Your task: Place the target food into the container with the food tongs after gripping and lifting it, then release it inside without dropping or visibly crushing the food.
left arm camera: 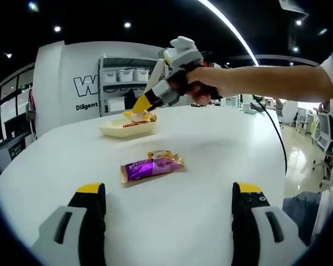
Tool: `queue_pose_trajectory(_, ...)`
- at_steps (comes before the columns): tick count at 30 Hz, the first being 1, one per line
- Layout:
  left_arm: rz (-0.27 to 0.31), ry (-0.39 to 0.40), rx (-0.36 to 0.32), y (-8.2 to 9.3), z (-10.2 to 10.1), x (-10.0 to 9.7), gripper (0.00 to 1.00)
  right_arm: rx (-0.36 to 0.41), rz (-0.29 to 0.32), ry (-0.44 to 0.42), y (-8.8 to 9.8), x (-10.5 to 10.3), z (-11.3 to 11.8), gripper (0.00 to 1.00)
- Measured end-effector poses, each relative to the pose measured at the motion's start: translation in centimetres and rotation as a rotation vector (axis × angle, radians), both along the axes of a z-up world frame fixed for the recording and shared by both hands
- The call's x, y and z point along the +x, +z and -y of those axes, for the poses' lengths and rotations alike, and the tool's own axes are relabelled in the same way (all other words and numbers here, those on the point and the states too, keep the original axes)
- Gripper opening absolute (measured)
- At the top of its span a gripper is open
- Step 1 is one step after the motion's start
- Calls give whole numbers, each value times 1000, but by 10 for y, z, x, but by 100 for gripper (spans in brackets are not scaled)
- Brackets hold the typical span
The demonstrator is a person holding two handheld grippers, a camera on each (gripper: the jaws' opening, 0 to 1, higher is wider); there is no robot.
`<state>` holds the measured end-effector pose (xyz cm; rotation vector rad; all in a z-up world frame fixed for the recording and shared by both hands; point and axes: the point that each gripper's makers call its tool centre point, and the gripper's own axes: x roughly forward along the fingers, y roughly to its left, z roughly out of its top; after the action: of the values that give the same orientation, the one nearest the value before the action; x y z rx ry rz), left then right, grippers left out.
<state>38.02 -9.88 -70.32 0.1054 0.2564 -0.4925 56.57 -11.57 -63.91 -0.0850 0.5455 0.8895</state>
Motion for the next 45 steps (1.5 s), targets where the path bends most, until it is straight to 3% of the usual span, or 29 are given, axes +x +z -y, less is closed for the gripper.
queue_pose_trajectory(3, 0, 2, 0, 0, -1, 0, 93, -28, 29, -9, 1, 7, 4, 13)
queue_pose_trajectory(11, 3, -2, 1, 2, 1, -2, 93, -40, 33, -17, 0, 19, 6, 14)
queue_pose_trajectory(31, -11, 17, -4, -1, -5, 0, 95, -32, -1, -68, -9, 42, 12, 15)
queue_pose_trajectory(35, -11, 20, -14, -1, -7, 3, 96, 4, -45, -85, -12, 44, 13, 15)
queue_pose_trajectory(45, -11, 1, -11, -1, -3, 1, 95, -10, -49, -103, -20, 51, 18, 15)
